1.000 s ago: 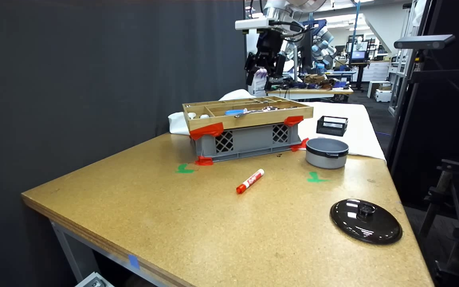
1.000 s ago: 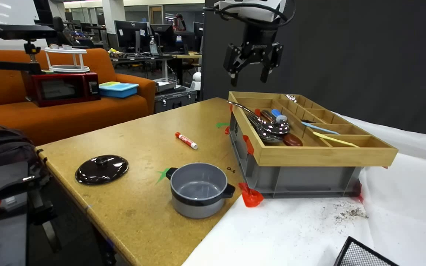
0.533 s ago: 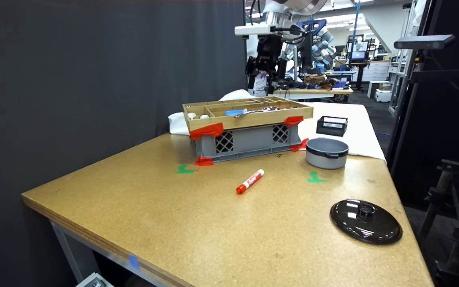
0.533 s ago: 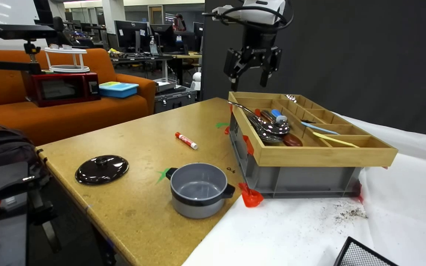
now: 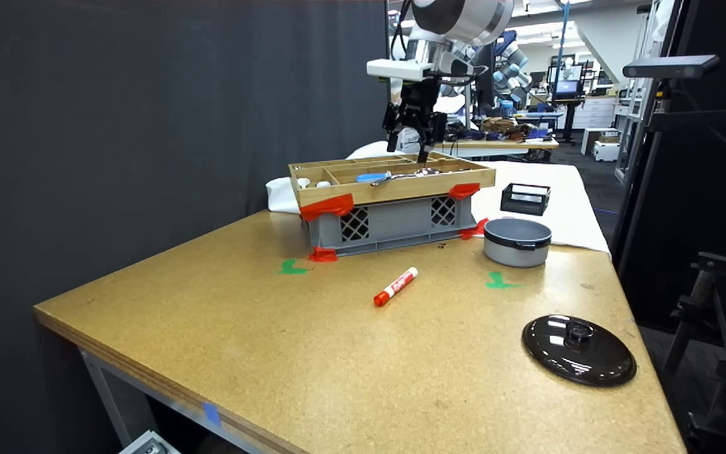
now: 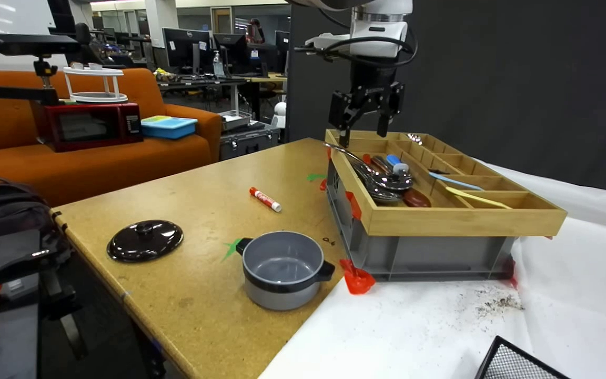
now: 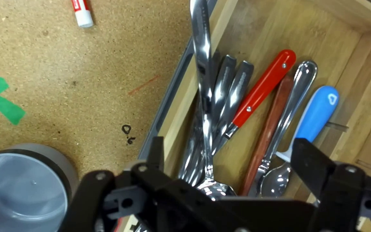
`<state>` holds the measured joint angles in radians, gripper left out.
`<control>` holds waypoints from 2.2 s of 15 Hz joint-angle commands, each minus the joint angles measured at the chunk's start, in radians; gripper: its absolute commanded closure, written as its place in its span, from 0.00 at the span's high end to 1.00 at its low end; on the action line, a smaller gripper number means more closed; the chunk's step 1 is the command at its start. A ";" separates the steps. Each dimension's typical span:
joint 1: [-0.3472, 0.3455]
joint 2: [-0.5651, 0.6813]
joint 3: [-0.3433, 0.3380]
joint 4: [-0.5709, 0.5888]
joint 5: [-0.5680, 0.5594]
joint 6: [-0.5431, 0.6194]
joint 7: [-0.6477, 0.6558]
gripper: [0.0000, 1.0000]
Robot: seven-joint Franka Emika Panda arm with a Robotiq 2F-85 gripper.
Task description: Remove the spoon from the crate and put it on the table
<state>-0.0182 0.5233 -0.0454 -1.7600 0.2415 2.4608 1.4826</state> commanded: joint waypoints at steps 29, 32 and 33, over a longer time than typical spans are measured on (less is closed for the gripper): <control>0.030 0.058 -0.053 0.007 -0.006 0.001 -0.007 0.21; 0.034 0.050 -0.054 -0.004 -0.008 0.001 -0.004 0.02; 0.035 0.049 -0.054 -0.007 -0.008 0.000 -0.004 0.00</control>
<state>0.0184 0.5867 -0.1075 -1.7417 0.2227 2.4578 1.4826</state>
